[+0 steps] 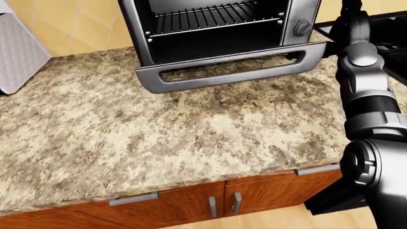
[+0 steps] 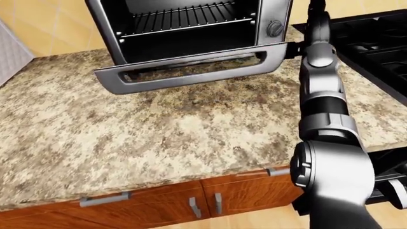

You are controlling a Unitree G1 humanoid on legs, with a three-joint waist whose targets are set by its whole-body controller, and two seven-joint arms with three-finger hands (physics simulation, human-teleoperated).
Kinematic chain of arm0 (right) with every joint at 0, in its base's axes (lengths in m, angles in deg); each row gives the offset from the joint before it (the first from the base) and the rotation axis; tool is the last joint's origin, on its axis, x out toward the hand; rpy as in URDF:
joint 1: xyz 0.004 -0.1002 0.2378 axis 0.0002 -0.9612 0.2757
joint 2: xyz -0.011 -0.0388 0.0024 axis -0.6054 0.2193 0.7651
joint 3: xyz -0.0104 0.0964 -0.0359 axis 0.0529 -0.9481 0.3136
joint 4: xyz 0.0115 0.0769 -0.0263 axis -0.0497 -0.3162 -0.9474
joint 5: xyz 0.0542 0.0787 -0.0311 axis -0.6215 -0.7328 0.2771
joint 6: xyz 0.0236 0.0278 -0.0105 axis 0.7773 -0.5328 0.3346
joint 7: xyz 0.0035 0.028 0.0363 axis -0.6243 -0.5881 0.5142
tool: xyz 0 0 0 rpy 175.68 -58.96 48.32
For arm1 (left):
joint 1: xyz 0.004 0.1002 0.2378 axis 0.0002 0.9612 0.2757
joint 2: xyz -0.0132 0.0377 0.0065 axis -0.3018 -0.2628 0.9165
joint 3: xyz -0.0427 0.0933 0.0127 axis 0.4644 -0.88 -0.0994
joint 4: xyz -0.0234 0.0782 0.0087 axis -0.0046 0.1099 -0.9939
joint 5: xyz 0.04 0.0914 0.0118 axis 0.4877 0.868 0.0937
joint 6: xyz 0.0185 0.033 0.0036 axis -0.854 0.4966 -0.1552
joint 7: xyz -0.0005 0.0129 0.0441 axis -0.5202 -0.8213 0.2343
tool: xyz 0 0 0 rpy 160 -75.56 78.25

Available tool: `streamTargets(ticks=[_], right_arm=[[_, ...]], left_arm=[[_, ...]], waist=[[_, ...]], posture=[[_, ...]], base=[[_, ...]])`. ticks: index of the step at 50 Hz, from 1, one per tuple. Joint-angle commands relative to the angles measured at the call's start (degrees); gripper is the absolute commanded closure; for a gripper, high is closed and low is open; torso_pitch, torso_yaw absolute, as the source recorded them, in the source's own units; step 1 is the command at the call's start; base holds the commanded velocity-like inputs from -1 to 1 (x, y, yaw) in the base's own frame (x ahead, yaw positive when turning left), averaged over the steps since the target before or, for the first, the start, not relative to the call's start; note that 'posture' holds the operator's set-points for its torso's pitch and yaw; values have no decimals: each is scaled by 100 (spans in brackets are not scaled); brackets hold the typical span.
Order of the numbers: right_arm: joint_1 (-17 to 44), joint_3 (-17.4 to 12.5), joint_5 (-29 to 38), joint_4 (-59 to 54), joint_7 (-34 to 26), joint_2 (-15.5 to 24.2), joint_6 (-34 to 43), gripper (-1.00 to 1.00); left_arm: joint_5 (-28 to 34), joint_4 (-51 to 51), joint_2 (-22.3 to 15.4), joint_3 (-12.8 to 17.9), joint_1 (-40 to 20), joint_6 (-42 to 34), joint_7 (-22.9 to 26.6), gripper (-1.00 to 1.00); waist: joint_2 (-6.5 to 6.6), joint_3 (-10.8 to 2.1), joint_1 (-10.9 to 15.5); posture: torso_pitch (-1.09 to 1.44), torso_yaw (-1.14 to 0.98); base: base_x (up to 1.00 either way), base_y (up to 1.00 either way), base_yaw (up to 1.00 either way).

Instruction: Close the toaster oven door.

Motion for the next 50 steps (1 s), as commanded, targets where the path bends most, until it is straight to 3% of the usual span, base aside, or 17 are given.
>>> streamTargets(ticks=[1,6,13,29,50], right_arm=[[411,-8,-258,571,95,-2,-439,-100],[349,-158,-747,828,374,-298,51,-100],[444,-62,-1038,950,879,-465,318,-100],[820,-24,-1271,758,1893,-568,129,-100],[1264,109,-776,123,2514,-479,-274,-100]], left_arm=[[-5,134,-176,103,-73,152,-6,-100],[-5,147,-166,113,-61,152,-1,-100],[-4,144,-164,111,-63,152,0,-100],[-23,140,-176,130,-56,147,-8,-100],[-159,407,-86,35,-65,-80,-99,-100]], waist=[[-52,-231,35],[-54,-224,32],[-77,-229,35],[-51,-187,37],[-29,-212,51]], posture=[[0,0],[0,0],[0,0],[0,0],[0,0]], base=[[0,0,0],[0,0,0],[0,0,0],[0,0,0],[0,0,0]])
